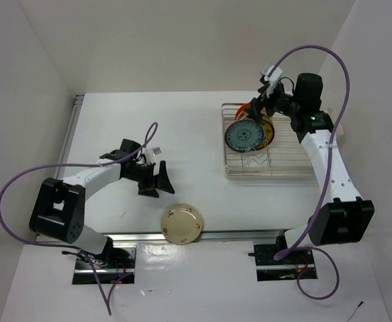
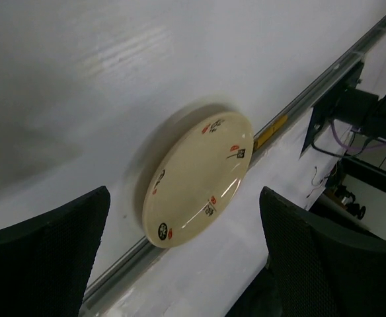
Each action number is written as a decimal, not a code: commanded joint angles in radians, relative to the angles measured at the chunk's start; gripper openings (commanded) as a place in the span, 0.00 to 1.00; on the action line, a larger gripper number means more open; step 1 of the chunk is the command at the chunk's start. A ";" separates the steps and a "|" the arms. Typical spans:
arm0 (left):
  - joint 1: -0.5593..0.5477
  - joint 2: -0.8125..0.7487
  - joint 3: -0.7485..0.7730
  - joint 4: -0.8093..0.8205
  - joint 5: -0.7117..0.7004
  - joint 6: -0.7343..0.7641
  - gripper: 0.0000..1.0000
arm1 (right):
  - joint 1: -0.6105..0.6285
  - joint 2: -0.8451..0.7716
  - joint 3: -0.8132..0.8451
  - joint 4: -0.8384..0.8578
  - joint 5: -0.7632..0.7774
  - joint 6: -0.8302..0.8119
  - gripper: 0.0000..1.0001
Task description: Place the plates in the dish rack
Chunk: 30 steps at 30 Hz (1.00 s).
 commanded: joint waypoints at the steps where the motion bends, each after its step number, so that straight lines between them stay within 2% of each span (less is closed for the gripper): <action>1: -0.042 -0.033 -0.055 0.027 -0.021 -0.065 0.99 | 0.002 -0.043 -0.013 0.066 -0.036 0.110 0.88; 5: -0.097 -0.070 -0.098 0.002 -0.093 -0.074 0.98 | 0.002 -0.043 0.007 0.006 -0.026 0.100 0.88; 8: -0.120 -0.100 -0.165 0.012 -0.125 -0.111 0.98 | 0.002 -0.063 -0.075 0.039 -0.054 0.100 0.88; 9: -0.131 -0.122 -0.179 0.030 -0.125 -0.120 0.98 | 0.002 -0.063 -0.103 0.084 -0.063 0.111 0.83; 13: -0.131 -0.149 -0.223 0.064 -0.147 -0.151 0.98 | 0.047 -0.009 -0.156 0.124 -0.017 0.151 0.74; 15: -0.131 -0.150 -0.224 0.064 -0.160 -0.160 0.96 | 0.048 0.043 -0.116 0.109 -0.017 0.151 0.69; 19: -0.140 -0.128 -0.224 0.087 -0.197 -0.160 0.95 | 0.048 0.092 -0.060 0.104 -0.049 0.169 0.68; 21: -0.150 -0.114 -0.224 0.099 -0.197 -0.169 0.94 | 0.077 0.116 -0.071 0.150 -0.062 0.169 0.68; 24: -0.159 -0.091 -0.224 0.124 -0.197 -0.180 0.90 | 0.153 0.176 -0.038 0.193 0.013 0.186 0.68; 26: -0.169 -0.091 -0.224 0.124 -0.197 -0.180 0.86 | 0.192 0.221 0.002 0.184 0.055 0.199 0.63; 28: -0.192 -0.091 -0.224 0.137 -0.197 -0.189 0.83 | 0.205 0.294 0.059 0.139 0.085 0.211 0.54; 30: -0.203 -0.080 -0.224 0.137 -0.206 -0.189 0.78 | 0.206 0.337 0.091 0.103 0.128 0.222 0.51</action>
